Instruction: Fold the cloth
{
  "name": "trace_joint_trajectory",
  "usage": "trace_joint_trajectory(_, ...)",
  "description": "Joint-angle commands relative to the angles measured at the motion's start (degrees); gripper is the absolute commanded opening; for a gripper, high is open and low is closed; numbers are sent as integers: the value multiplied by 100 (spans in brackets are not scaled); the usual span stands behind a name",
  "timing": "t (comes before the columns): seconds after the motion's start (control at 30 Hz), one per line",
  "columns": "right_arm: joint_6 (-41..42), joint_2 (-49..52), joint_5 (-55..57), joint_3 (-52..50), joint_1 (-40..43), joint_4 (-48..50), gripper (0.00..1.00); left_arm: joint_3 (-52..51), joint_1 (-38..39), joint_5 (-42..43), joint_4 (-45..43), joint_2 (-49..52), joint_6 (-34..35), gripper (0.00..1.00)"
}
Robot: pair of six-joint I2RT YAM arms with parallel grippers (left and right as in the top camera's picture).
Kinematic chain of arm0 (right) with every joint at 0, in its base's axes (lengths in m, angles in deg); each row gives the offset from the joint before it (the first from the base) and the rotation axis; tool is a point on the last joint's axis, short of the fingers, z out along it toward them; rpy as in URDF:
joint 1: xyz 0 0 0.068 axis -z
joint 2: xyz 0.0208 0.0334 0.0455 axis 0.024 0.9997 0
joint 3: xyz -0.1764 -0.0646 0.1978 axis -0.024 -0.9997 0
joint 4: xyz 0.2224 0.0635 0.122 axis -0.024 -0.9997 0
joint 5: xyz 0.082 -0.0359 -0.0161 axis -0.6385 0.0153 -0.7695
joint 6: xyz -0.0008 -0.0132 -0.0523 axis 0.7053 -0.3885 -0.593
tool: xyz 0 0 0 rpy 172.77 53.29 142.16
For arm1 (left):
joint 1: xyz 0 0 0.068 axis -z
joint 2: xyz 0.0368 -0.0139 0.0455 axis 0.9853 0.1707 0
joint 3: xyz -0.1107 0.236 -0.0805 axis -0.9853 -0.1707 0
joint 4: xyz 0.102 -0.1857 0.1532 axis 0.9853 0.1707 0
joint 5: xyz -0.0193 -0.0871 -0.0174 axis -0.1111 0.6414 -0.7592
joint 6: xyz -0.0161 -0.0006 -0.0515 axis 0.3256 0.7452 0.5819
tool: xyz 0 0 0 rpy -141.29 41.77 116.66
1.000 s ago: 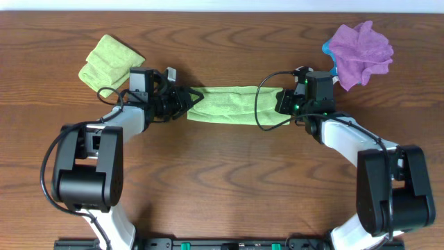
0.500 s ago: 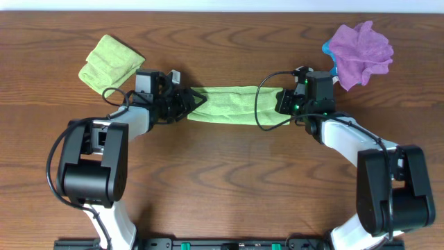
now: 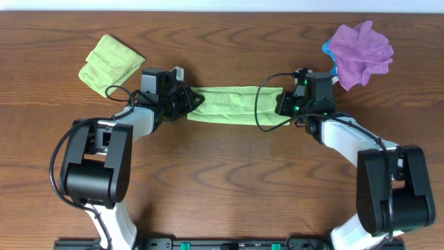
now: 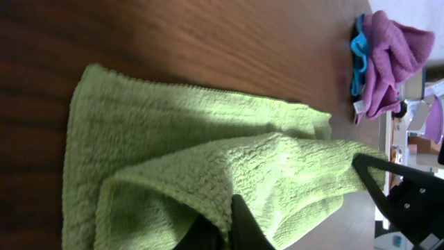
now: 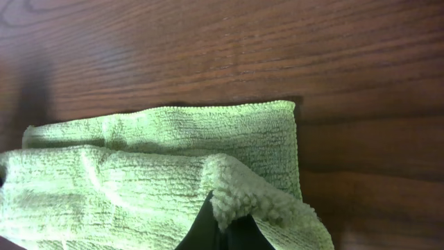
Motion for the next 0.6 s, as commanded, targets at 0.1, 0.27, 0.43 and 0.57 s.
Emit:
trace_joint_trajectory(0.1,-96,28,-24,105,-76,76,1,87,-85,98,-339,81,101,6)
trace_joint_trajectory(0.27,-140,31,140,105,-188,249,1,289,-146,96,-385,81,192,6)
trace_joint_trajectory(0.43,-140,76,385,105,-216,417,1,516,-155,-66,-376,81,192,6)
trace_joint_trajectory(0.57,-138,306,407,116,-216,619,1,546,-155,-345,-243,81,162,6)
